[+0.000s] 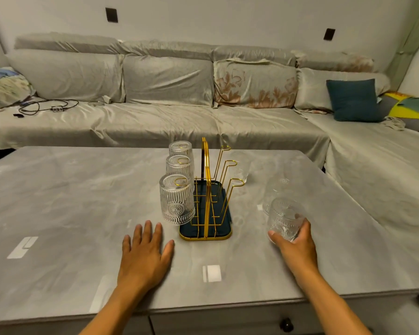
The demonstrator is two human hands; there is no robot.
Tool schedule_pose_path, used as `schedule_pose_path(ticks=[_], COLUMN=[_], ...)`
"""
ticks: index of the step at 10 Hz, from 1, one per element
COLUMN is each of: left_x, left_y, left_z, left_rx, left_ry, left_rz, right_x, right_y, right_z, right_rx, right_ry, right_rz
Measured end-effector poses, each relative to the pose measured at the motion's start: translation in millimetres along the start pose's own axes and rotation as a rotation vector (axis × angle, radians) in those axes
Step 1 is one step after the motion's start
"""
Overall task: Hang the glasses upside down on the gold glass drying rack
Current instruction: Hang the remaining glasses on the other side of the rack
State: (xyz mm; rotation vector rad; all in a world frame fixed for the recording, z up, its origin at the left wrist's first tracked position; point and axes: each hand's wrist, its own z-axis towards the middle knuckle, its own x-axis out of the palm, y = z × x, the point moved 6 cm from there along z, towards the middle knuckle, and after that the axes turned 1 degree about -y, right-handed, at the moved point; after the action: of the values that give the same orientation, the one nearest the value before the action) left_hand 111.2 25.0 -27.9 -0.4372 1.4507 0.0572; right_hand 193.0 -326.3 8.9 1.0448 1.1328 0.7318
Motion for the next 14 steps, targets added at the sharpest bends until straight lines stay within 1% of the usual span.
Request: schedule_pose_path(ticks=[1, 2, 3, 4, 5, 6, 7, 10, 14], left_x=[0.2, 1.0, 1.8, 1.8, 1.9, 1.3, 1.0, 1.2, -1.4], left_y=[-0.3, 0.0, 2.0, 1.7, 0.3, 0.3, 0.7, 0.6, -1.1], left_z=[2.1, 3.6, 3.9, 3.1, 2.4, 3.2, 3.3, 3.3, 2.2], left_rx=[-0.007, 0.002, 0.004, 0.005, 0.001, -0.001, -0.003, -0.013, -0.015], left_ry=[-0.016, -0.027, -0.033, -0.030, -0.034, -0.036, -0.037, -0.034, -0.037], left_rz=[-0.005, -0.007, 0.000, 0.001, -0.008, -0.011, -0.012, -0.017, -0.019], right_x=[-15.8, -29.8, -46.9, -49.6, -35.7, -20.9, -1.9, 30.8, 50.1], right_y=[22.0, 51.2, 106.4, 138.3, 174.6, 186.9, 189.1, 174.2, 145.2], right_z=[-5.9, -5.6, 1.7, 5.7, 3.1, 0.3, 1.1, -0.6, 3.0], right_rx=[-0.184, -0.300, -0.381, -0.396, -0.514, -0.576, -0.629, -0.713, -0.661], right_ry=[-0.007, 0.024, 0.002, -0.048, -0.059, -0.042, -0.034, 0.003, 0.044], right_rz=[-0.012, 0.054, 0.331, 0.426, 0.332, 0.234, 0.087, -0.091, -0.140])
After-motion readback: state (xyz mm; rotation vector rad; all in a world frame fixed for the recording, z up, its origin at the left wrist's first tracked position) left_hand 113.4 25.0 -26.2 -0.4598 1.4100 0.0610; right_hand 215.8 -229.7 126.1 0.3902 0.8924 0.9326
